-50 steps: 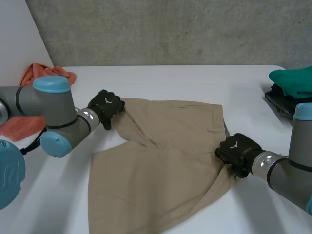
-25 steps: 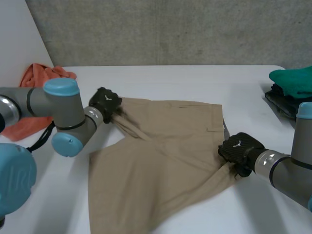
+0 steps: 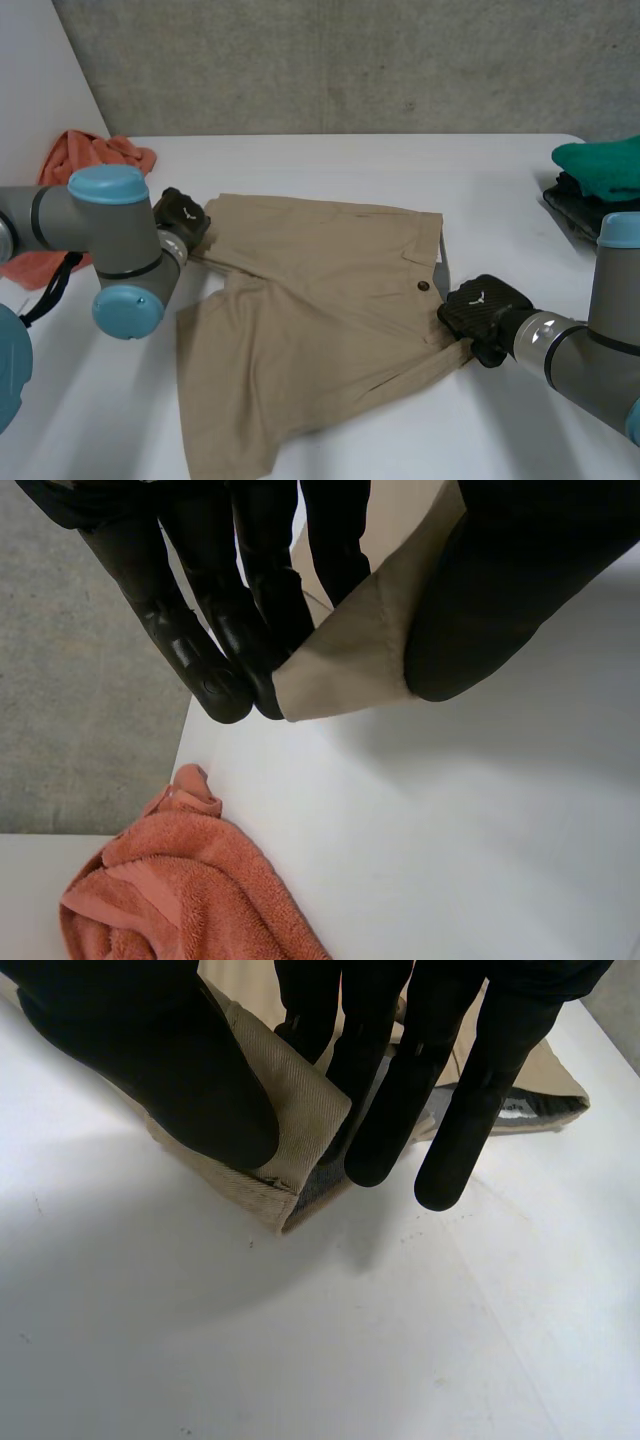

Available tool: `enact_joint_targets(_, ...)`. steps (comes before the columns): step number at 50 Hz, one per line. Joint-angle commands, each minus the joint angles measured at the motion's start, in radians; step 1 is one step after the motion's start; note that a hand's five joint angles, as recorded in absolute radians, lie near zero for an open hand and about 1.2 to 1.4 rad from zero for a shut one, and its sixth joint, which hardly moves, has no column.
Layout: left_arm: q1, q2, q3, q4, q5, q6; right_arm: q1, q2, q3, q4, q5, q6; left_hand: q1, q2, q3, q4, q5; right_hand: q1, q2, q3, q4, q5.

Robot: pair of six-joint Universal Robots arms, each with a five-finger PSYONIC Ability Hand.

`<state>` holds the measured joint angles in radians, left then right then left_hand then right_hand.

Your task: Fold the laundry.

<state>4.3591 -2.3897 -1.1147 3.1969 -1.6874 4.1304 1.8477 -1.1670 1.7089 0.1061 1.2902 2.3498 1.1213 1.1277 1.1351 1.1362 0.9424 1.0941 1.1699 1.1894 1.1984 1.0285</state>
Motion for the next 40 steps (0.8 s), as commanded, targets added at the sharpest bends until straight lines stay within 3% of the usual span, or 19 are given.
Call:
enact_joint_targets(1, -0.007, 0.049, -0.011, -0.031, -0.006, -0.091, 0.002, -0.002, -0.006, -0.002, 0.0, 0.016, -0.402, -0.408, -0.416, -0.417, -0.398, 0.302, 0.226, 0.207, 0.198, 0.193)
enact_joint_targets(3, 0.003, 0.104, -0.026, -0.101, -0.037, -0.143, 0.008, -0.003, -0.012, -0.006, 0.0, 0.019, -0.666, -0.673, -0.68, -0.681, -0.662, 0.302, 0.226, 0.207, 0.198, 0.193)
enact_joint_targets(9, 0.03, 0.283, -0.117, -0.261, -0.06, -0.292, 0.019, 0.003, -0.037, -0.009, 0.0, 0.019, -0.875, -0.882, -0.889, -0.89, -0.871, 0.302, 0.226, 0.207, 0.198, 0.193)
enact_joint_targets(13, 0.049, 0.437, -0.252, -0.347, -0.015, -0.465, 0.033, 0.012, -0.069, -0.009, 0.004, 0.034, -0.896, -0.903, -0.91, -0.911, -0.892, 0.302, 0.226, 0.207, 0.198, 0.193)
enact_joint_targets(18, 0.03, 0.622, -0.504, -0.44, 0.131, -0.698, 0.036, 0.023, -0.138, -0.005, 0.015, 0.146, -0.87, -0.876, -0.883, -0.885, -0.865, 0.302, 0.226, 0.207, 0.198, 0.193)
enact_joint_targets(22, -0.013, 0.713, -0.673, -0.457, 0.219, -0.789, 0.03, 0.038, -0.19, -0.002, 0.024, 0.238, -0.84, -0.847, -0.854, -0.855, -0.836, 0.302, 0.226, 0.207, 0.198, 0.193)
enact_joint_targets(25, -0.052, 0.754, -0.741, -0.445, 0.239, -0.815, 0.027, 0.05, -0.213, -0.006, 0.035, 0.285, -0.834, -0.841, -0.848, -0.849, -0.83, 0.302, 0.226, 0.207, 0.198, 0.193)
enact_joint_targets(28, -0.119, 0.787, -0.784, -0.422, 0.227, -0.84, 0.031, 0.069, -0.238, -0.011, 0.057, 0.333, -0.834, -0.841, -0.848, -0.849, -0.83, 0.302, 0.226, 0.207, 0.198, 0.193)
enact_joint_targets(33, -0.223, 0.779, -0.787, -0.414, 0.135, -0.857, 0.053, 0.093, -0.265, -0.022, 0.113, 0.371, -0.834, -0.841, -0.848, -0.849, -0.83, 0.302, 0.226, 0.207, 0.198, 0.193)
enact_joint_targets(40, -0.254, 0.71, -0.766, -0.408, -0.008, -0.855, 0.059, 0.087, -0.267, -0.036, 0.146, 0.376, -0.808, -0.815, -0.822, -0.823, -0.804, 0.302, 0.226, 0.207, 0.198, 0.193)
